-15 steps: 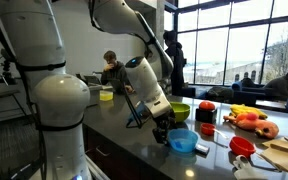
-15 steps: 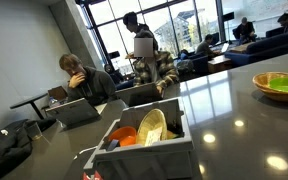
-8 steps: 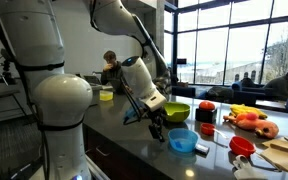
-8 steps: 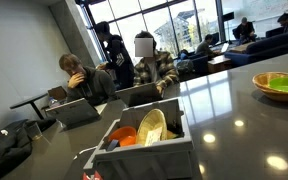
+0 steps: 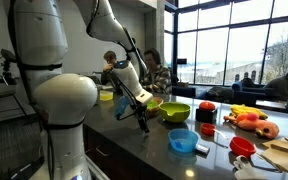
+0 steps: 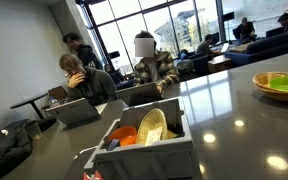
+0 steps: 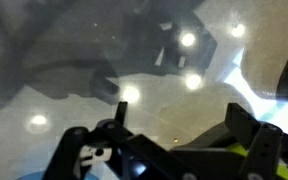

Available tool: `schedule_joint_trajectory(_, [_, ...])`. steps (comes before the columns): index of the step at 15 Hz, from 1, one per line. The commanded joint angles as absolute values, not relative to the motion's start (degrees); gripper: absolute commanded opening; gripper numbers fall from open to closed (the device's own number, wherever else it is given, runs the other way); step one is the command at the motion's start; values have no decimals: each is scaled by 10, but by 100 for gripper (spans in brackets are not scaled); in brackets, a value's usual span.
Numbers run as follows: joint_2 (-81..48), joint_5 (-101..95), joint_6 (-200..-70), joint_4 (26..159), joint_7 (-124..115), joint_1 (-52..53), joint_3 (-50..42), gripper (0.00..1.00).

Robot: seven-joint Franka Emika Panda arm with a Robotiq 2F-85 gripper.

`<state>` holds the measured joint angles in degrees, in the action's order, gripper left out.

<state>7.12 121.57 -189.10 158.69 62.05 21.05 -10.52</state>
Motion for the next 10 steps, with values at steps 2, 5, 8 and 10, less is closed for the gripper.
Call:
schedule_joint_trajectory(2, [36,1159,-1855,1581,606,196,-108,100])
schedule_joint_trajectory(5, [22,1108,-1862,1578,590,183,-104,100])
schedule_joint_trajectory(8, [25,1065,-1880,1576,589,180,-113,100])
schedule_joint_trajectory(10, [26,1035,-1893,1573,592,174,-122,100])
